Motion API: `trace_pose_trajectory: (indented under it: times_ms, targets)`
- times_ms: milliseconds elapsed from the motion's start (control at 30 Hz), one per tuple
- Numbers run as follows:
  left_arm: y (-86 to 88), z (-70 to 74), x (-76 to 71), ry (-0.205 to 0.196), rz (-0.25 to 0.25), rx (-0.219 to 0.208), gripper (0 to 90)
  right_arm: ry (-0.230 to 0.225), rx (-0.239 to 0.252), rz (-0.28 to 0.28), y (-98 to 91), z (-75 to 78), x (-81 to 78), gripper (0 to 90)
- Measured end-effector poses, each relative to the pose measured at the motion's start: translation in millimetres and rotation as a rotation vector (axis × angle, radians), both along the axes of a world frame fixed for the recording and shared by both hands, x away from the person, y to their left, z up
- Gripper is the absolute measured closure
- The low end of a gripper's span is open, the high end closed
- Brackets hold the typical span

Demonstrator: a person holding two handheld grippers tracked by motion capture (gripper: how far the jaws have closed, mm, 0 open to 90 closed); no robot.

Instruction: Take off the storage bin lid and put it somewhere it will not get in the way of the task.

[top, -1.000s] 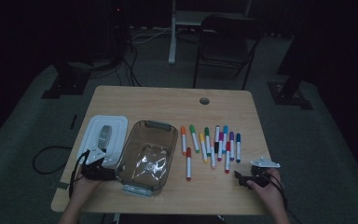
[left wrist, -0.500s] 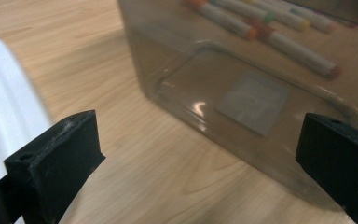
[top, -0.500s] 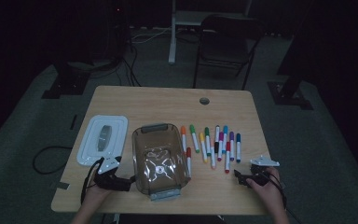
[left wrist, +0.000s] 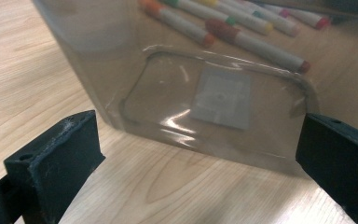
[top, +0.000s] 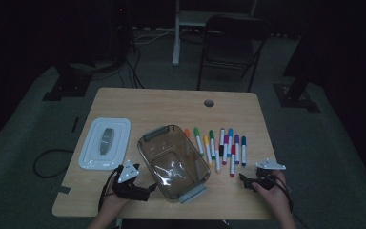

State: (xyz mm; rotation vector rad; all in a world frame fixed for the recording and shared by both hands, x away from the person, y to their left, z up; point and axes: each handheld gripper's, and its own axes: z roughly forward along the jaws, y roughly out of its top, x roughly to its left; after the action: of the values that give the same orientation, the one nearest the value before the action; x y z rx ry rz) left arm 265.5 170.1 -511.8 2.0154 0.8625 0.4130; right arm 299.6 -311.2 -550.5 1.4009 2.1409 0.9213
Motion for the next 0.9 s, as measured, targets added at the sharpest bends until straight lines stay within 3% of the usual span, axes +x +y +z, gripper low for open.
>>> trace_pose_trajectory:
  times_ms: [367, 633, 900]
  targets:
    - [-29.9, -1.6, -3.3, 0.002, -0.058, -0.003, 0.6, 0.000, -0.001, 0.002, -0.1, 0.0, 0.1, 11.3]
    - [-41.5, -1.5, -2.7, -0.004, -0.052, -0.024, 0.6, -0.001, -0.001, 0.006, -0.4, -0.1, 0.5, 11.2]
    - [-47.3, -5.7, -6.3, 0.004, -0.059, -0.016, 0.6, -0.001, -0.001, 0.006, -0.4, 0.0, 0.5, 11.2]
